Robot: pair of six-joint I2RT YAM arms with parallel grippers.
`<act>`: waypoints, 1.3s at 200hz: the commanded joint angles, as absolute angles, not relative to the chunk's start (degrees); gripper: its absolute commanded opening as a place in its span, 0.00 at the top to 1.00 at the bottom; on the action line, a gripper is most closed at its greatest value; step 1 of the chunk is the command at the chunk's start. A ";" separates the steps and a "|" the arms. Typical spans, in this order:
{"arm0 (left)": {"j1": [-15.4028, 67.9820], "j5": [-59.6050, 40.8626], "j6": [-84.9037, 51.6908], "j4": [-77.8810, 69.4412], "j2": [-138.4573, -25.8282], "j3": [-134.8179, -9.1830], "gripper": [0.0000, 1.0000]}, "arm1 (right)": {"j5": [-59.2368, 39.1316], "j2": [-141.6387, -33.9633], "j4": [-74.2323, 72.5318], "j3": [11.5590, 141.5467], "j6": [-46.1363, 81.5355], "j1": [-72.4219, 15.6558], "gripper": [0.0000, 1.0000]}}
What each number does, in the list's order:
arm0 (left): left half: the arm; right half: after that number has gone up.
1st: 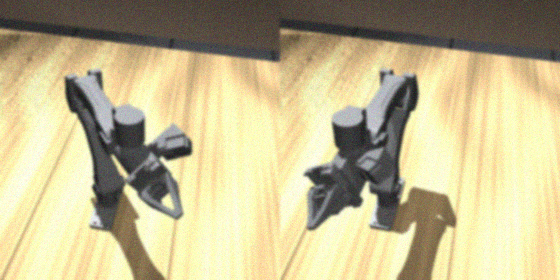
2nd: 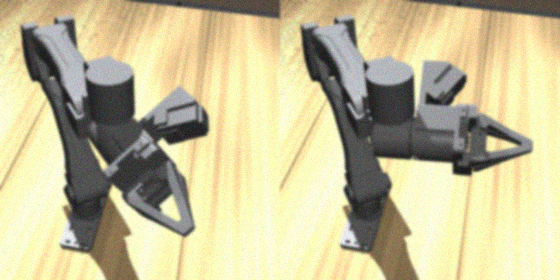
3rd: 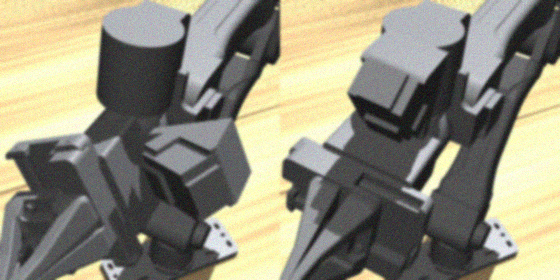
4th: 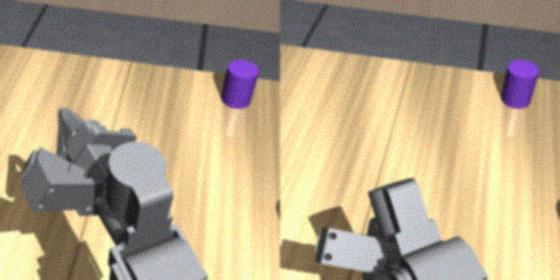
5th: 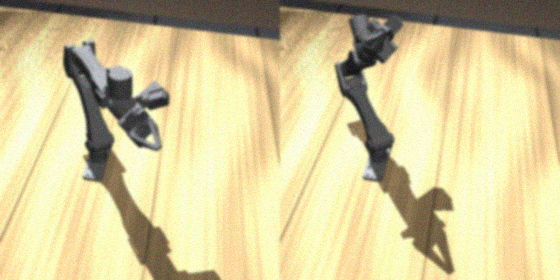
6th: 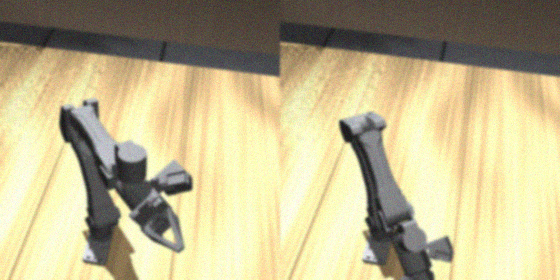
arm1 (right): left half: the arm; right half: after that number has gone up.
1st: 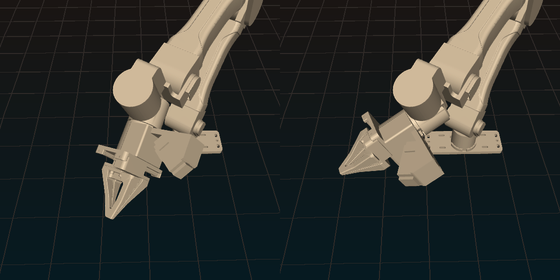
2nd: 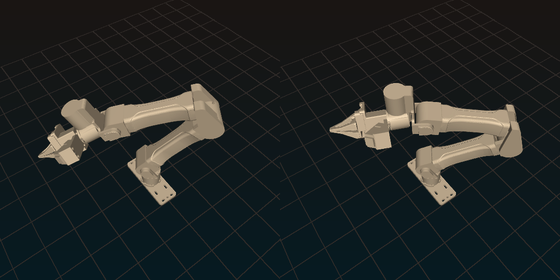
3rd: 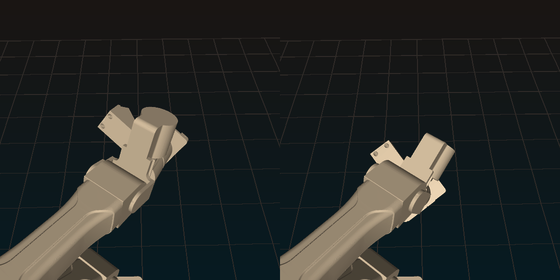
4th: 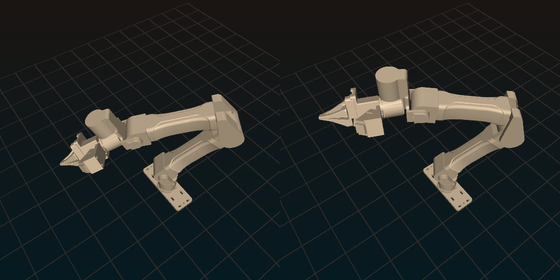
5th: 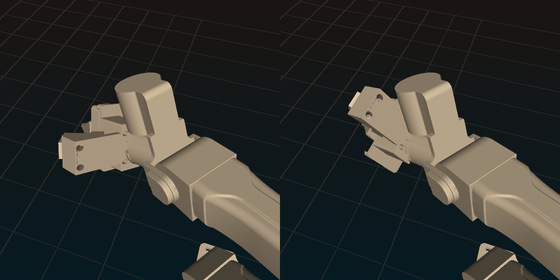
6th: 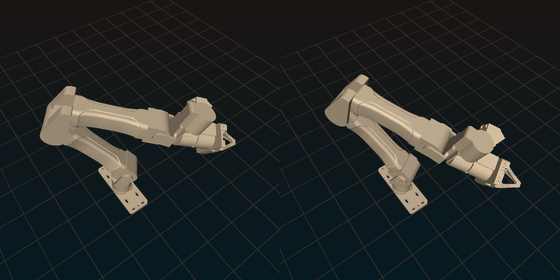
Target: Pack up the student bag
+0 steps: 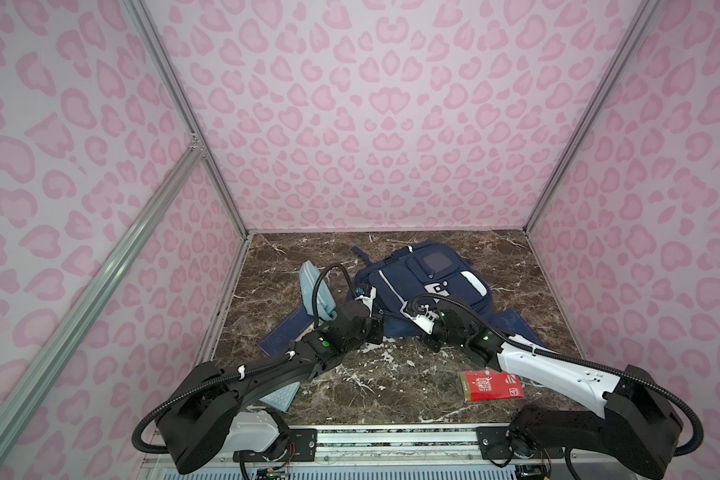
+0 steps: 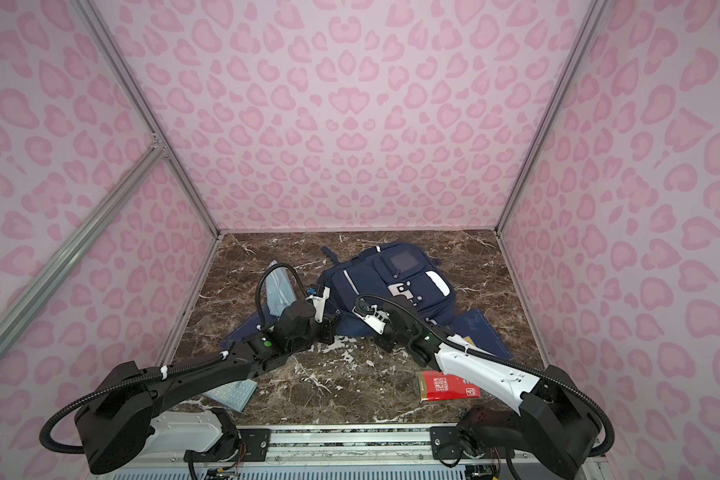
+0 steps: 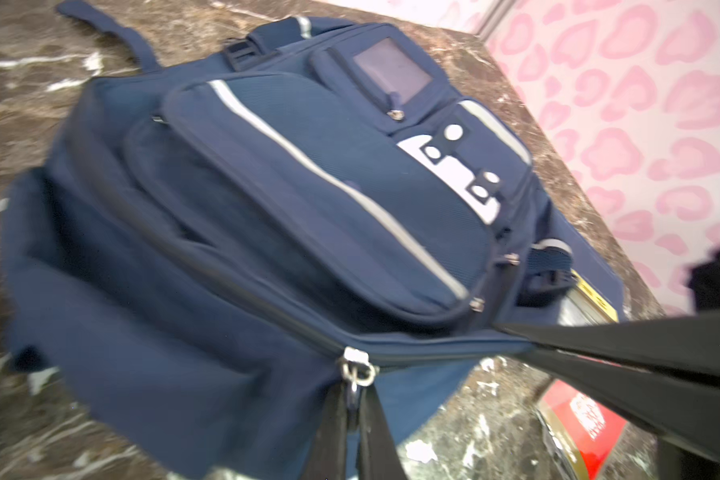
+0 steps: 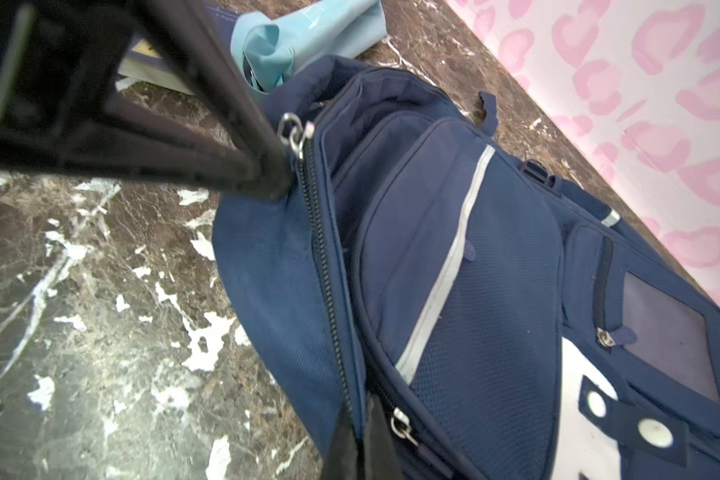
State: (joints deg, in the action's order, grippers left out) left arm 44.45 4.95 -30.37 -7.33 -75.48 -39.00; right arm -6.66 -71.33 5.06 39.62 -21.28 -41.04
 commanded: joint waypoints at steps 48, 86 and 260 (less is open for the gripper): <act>38.56 9.48 -29.54 -5.88 -73.83 -37.06 0.97 | 1.04 -69.41 6.77 36.21 -24.27 -33.51 1.00; 39.82 8.18 -32.09 -5.40 -67.21 -30.90 0.97 | 4.40 -70.62 4.77 36.68 -23.25 -28.72 1.00; 47.03 5.95 -21.72 -13.09 -81.53 -39.45 0.53 | -11.03 -79.46 5.20 45.57 -15.45 -36.51 0.39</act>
State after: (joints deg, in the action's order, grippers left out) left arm 47.72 9.04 -27.86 -10.61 -80.07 -38.57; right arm -6.48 -73.65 5.50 41.23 -18.52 -35.79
